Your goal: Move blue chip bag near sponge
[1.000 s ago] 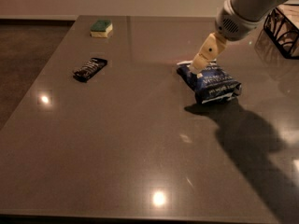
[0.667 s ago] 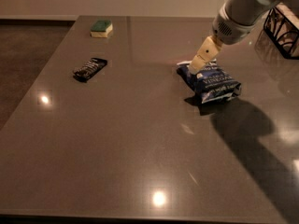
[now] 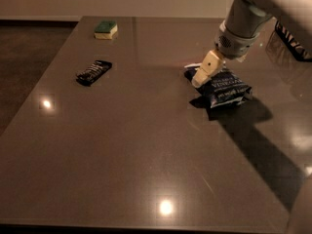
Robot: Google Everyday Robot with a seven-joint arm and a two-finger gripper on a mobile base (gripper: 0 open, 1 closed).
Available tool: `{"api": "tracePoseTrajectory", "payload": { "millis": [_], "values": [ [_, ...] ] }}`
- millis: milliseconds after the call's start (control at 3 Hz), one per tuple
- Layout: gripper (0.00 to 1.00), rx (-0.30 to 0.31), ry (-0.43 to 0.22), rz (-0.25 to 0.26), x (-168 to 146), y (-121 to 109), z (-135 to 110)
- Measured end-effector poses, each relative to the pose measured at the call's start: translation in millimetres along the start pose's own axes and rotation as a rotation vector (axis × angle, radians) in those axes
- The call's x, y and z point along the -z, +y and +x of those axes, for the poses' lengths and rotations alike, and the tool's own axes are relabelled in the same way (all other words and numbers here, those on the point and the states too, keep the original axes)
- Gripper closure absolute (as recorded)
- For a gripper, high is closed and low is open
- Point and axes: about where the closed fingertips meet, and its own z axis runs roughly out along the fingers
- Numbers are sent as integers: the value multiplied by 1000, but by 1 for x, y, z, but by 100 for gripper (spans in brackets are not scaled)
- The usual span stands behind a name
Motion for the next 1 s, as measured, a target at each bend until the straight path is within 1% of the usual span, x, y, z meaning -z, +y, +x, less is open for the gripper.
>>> {"api": "tracePoseTrajectory", "payload": {
  "millis": [333, 667, 1000],
  "values": [
    [17, 5, 42, -67, -14, 17, -2],
    [40, 11, 69, -88, -22, 25, -4],
    [65, 36, 76, -71, -20, 28, -13]
  ]
}}
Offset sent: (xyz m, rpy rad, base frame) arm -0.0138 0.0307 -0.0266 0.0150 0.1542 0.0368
